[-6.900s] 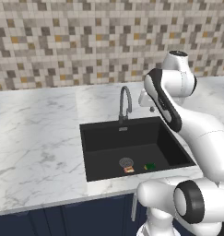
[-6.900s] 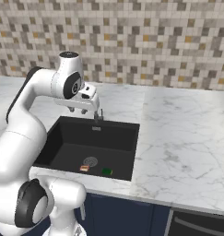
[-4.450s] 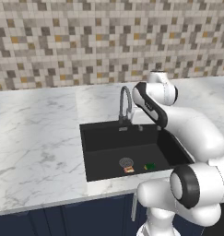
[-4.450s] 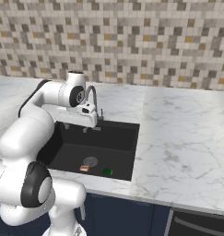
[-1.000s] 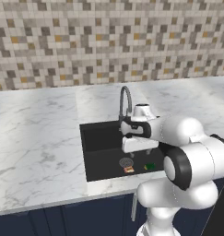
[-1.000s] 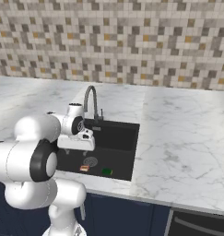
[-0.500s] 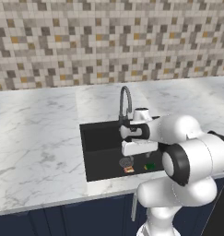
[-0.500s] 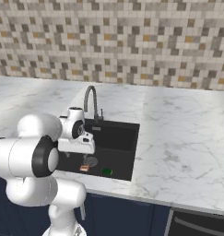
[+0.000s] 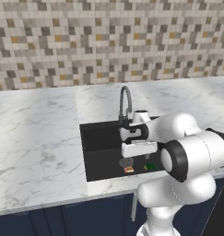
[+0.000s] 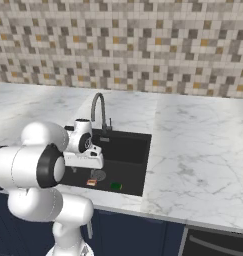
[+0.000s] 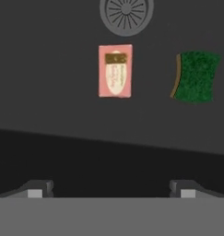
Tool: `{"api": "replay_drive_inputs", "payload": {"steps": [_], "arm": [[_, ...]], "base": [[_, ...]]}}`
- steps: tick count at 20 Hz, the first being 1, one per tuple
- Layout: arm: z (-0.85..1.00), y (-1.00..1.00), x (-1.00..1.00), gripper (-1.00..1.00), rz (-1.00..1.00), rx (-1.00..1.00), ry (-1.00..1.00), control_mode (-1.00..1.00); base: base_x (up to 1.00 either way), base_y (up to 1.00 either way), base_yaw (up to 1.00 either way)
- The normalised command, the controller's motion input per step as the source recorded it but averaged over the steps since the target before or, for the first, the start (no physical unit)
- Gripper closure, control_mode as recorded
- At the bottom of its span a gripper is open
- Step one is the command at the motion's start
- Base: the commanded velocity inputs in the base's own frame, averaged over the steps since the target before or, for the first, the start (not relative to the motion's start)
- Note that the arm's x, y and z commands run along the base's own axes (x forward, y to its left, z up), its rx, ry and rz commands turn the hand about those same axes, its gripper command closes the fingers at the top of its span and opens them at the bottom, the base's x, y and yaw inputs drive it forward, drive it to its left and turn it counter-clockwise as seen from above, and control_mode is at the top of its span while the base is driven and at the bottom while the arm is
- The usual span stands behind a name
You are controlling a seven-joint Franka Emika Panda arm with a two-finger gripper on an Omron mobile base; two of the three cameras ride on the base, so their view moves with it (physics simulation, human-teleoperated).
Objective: Pick up the bar soap and sponge from the sink, and place them back in the cabinet, and close the cabinet doors.
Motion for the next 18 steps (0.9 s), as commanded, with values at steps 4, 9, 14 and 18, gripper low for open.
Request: {"api": "replay_drive_inputs", "payload": {"steps": [4,9,14,18], "arm": [[0.00,0.00,0.16,-1.00,0.00,0.00,0.00,-1.00],[0.00,0.00,0.24,-1.00,0.00,0.00,0.00,-1.00],[0.00,0.00,0.34,-1.00,0.00,0.00,0.00,-1.00],[0.00,0.00,0.35,-1.00,0.00,0.00,0.00,-1.00]], "base": [[0.00,0.00,0.00],[0.00,0.00,0.00],[0.00,0.00,0.00],[0.00,0.00,0.00]]}}
